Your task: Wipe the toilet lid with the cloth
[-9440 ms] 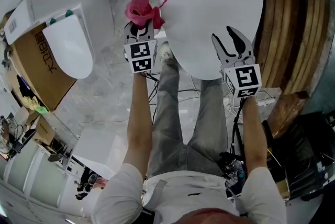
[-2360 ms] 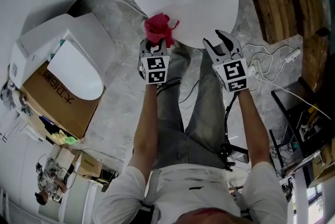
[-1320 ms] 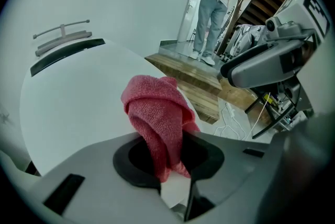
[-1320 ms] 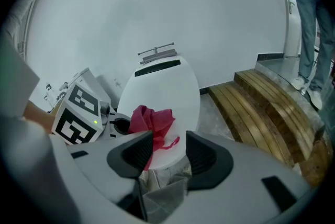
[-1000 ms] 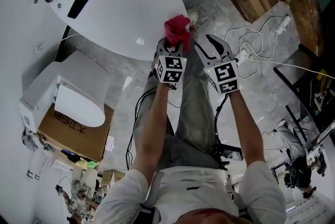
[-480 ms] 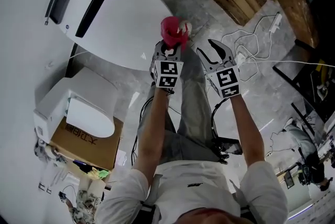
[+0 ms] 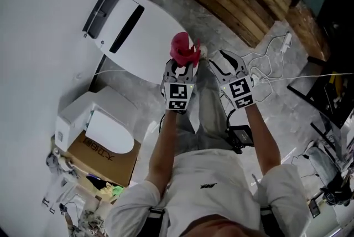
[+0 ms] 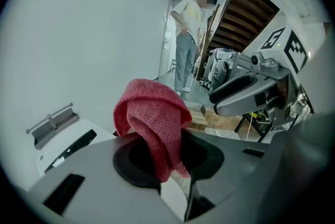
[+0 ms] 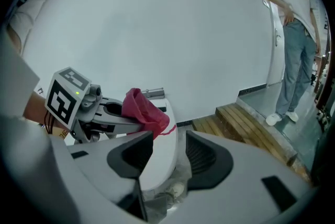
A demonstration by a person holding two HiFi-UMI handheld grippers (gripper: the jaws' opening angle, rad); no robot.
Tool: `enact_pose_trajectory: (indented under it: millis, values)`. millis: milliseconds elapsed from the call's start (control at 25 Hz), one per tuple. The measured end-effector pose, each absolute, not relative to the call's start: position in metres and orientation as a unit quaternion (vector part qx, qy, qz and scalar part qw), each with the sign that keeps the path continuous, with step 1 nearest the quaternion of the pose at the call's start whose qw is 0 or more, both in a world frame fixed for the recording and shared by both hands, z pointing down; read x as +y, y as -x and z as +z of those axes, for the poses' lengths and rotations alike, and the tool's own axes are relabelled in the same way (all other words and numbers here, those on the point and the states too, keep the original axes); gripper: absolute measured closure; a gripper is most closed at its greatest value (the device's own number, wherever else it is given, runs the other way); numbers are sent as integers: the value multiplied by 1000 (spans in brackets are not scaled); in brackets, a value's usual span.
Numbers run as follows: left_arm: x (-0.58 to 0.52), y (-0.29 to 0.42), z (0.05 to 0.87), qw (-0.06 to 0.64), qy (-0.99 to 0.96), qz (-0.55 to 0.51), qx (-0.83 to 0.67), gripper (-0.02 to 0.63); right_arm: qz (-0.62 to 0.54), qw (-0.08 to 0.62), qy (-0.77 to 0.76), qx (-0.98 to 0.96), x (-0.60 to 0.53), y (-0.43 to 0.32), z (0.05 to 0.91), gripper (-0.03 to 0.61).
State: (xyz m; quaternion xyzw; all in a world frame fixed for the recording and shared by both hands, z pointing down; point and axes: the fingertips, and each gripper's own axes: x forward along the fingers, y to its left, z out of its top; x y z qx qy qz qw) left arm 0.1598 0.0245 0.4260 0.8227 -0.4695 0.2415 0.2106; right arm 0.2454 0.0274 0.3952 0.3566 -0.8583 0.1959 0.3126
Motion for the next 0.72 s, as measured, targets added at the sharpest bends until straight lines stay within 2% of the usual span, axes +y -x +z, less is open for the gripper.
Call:
enact_pose_trajectory:
  millis: [320,720]
  values:
    - [19,-152,329,174,-830,207,-488,505,170,283,-360,-873,11,-239,308,373]
    - [-16,-158,262,150,-823,181,-517,505,153,252,-348,-890,-30,-244,248,373]
